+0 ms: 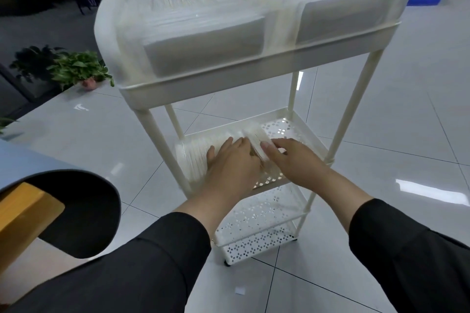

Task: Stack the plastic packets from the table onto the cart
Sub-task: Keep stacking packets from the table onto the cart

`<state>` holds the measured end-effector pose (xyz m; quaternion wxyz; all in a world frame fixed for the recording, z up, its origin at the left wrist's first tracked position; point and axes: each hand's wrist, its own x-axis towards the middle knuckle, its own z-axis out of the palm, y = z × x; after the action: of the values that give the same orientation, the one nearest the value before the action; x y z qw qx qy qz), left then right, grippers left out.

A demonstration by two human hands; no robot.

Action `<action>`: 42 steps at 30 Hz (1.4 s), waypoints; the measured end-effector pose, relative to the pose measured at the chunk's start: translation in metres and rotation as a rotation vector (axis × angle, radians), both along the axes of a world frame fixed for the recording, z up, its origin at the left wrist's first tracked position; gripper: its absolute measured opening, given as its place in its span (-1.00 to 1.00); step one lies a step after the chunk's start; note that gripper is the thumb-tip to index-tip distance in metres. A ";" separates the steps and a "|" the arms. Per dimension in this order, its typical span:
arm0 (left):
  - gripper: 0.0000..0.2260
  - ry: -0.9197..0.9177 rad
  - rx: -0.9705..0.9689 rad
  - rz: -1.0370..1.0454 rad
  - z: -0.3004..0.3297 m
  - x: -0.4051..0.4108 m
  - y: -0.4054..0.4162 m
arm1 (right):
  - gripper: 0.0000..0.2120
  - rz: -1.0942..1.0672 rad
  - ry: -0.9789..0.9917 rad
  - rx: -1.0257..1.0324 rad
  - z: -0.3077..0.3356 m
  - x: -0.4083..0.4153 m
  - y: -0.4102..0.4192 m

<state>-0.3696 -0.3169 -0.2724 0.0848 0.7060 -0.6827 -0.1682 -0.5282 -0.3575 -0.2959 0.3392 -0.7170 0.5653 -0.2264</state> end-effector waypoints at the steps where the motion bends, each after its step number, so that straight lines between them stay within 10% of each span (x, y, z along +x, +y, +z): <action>1: -0.55 0.003 -0.035 0.005 0.002 -0.001 0.001 | -0.38 -0.011 -0.004 -0.011 0.002 -0.002 0.000; 7: -0.09 -0.141 -0.064 -0.095 -0.007 -0.004 0.004 | -0.56 -0.009 0.004 -0.047 0.002 -0.010 -0.006; 42: -0.21 -0.252 -0.175 -0.111 -0.016 -0.015 -0.026 | -0.65 -0.059 -0.118 0.134 0.004 -0.006 -0.028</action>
<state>-0.3850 -0.3429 -0.2881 0.0500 0.6725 -0.7381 -0.0226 -0.5340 -0.3857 -0.2916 0.4124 -0.6613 0.5789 -0.2399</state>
